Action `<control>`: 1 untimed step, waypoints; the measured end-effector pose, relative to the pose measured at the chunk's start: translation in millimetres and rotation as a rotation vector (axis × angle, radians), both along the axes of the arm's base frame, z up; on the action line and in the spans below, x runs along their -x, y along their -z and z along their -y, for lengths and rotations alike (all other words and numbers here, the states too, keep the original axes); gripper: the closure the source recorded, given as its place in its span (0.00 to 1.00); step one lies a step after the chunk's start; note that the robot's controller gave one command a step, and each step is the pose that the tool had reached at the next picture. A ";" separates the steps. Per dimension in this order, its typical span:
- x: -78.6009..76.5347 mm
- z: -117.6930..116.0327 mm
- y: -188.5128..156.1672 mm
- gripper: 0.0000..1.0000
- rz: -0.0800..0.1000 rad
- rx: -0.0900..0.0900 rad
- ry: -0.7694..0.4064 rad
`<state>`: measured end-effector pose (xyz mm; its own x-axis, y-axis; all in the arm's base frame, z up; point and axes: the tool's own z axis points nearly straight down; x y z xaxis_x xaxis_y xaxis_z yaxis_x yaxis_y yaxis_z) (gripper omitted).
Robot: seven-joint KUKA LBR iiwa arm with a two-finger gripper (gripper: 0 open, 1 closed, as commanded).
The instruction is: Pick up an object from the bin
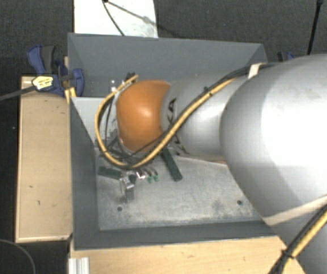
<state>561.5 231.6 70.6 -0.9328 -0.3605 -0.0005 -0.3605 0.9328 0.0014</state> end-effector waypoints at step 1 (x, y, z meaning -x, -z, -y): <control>-6.3 38.0 0.1 0.00 -0.001 0.002 0.160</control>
Offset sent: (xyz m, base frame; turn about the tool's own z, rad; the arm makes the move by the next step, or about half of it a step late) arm 0.0056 -0.0370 -0.0006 0.1594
